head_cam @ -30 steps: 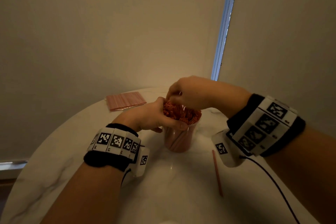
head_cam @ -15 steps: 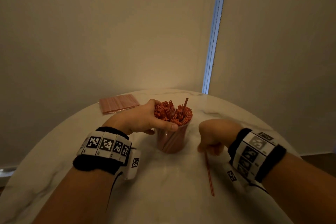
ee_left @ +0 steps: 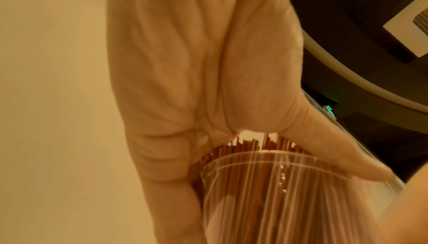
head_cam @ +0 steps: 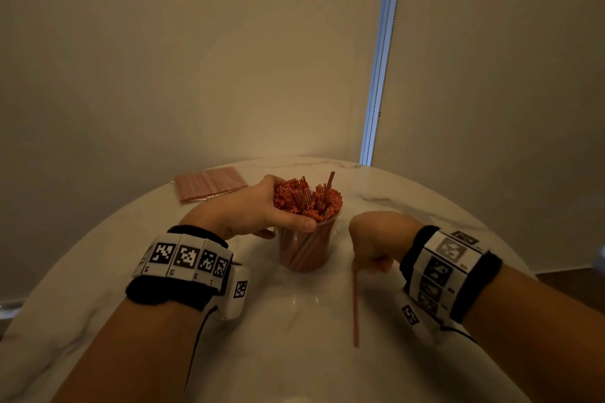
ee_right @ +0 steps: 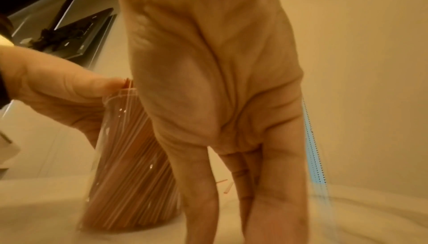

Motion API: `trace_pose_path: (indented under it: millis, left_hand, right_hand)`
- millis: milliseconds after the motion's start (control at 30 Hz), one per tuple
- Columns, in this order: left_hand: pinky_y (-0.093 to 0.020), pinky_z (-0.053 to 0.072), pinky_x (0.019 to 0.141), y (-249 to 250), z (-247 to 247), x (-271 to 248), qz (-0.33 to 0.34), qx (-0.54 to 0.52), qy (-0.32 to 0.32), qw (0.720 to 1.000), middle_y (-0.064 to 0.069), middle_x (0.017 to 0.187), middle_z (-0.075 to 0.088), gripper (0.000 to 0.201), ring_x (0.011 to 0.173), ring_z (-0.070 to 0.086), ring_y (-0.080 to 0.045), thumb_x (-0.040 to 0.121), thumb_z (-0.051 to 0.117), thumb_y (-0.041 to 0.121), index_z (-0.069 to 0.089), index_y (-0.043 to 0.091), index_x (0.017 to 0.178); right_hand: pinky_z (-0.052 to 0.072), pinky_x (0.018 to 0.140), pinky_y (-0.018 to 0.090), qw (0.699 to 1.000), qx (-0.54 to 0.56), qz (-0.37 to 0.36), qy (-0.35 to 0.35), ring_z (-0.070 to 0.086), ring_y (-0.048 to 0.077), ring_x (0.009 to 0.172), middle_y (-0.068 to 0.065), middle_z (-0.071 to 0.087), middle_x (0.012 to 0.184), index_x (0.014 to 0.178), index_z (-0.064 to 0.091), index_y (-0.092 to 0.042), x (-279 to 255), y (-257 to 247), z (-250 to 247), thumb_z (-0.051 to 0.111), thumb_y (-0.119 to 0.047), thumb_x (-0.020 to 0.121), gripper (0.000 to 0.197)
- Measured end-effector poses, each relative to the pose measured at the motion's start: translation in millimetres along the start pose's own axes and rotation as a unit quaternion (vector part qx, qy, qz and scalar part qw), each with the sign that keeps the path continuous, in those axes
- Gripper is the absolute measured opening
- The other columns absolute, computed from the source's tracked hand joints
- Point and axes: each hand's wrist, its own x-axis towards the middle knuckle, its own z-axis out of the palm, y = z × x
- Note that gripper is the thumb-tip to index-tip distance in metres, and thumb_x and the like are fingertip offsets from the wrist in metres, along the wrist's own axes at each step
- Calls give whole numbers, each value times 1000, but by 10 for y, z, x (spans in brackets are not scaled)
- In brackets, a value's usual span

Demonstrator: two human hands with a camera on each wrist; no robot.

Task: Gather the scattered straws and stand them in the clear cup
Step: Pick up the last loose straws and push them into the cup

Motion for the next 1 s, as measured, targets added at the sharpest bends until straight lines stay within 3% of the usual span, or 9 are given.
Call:
trace_pose_path:
  millis: [167,300,367,467,600,767,833,900,1000]
  left_hand:
    - [-32,63,82,1,3,5,-2,-1,2,1000,7,127,63,123,112,66,-10,40,97,65,35,33,141]
    - [-33,63,82,-5,-2,11,-1,-1,1,1000,6,127,63,127,113,66,-11,37,97,67,34,35,142]
    - [-31,63,81,-8,-6,14,-2,-1,1,1000,6,127,63,128,113,66,-11,36,97,67,34,36,143]
    - [-30,62,80,-3,-3,15,-3,-3,1,1000,6,127,63,129,113,66,-11,35,97,68,33,36,143]
    - [-33,63,83,5,-5,9,-2,-3,0,1000,6,127,63,128,112,66,-11,36,97,67,33,36,142]
    - [-33,63,83,-5,-6,6,-1,-2,1,1000,5,127,64,126,112,67,-11,39,98,65,33,35,143]
    - [-34,63,84,-10,-6,9,-1,-2,-1,1000,6,127,64,124,113,66,-11,41,98,64,34,35,143]
    - [-34,63,85,-12,-11,12,-1,-2,0,1000,6,127,63,120,113,66,-11,44,98,62,34,34,142]
    - [-35,63,86,-9,-6,6,-4,-3,-1,1000,7,127,62,117,113,65,-11,48,97,60,33,32,142]
  right_hand:
    - [29,36,14,999,-29,-13,1,41,13,43,-8,35,21,47,51,-13,-46,-66,37,65,4,71,33]
    - [39,38,14,1000,16,7,-2,55,12,38,-7,52,32,49,58,-11,-11,-18,52,54,-1,74,27]
    - [41,40,16,1000,28,6,-11,54,7,32,-6,58,38,49,60,-11,3,4,56,64,-11,80,31]
    - [41,43,18,1000,-2,-17,-7,51,5,34,-8,53,34,48,58,-13,-1,-27,72,73,-16,79,35]
    - [36,43,18,999,-26,-35,3,48,12,48,-4,52,47,54,55,-13,-71,-159,43,66,-4,80,29]
    - [37,42,18,1000,-6,-28,2,48,12,46,0,53,56,61,57,-10,-176,-176,-38,57,-5,83,22]
    - [42,43,18,996,73,-6,56,58,12,50,0,62,63,71,63,-7,-195,-35,-226,58,-9,88,18]
    - [53,58,24,972,167,10,166,65,15,70,3,69,81,87,69,-5,-211,153,-500,59,-12,92,13]
    - [57,66,30,858,349,11,377,71,15,76,1,72,82,85,66,-19,-387,361,-883,57,-14,96,15]
